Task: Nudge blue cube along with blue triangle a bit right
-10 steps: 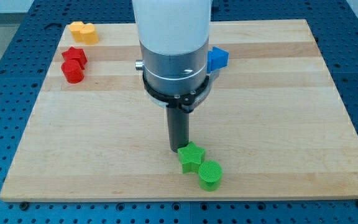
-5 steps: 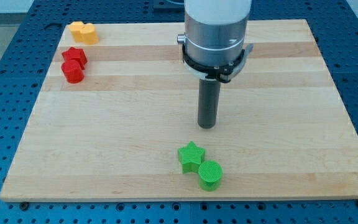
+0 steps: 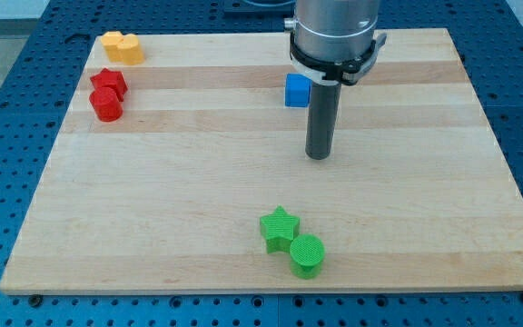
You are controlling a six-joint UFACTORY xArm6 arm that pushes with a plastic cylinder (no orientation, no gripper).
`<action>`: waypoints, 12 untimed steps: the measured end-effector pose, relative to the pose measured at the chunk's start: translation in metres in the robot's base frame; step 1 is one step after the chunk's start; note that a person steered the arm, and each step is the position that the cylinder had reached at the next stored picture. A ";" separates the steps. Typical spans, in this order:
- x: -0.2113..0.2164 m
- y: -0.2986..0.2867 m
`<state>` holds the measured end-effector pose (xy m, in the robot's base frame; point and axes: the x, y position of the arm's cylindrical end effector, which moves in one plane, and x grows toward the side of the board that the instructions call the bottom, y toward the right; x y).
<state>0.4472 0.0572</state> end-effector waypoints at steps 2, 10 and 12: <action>-0.002 0.000; -0.128 -0.115; -0.152 -0.009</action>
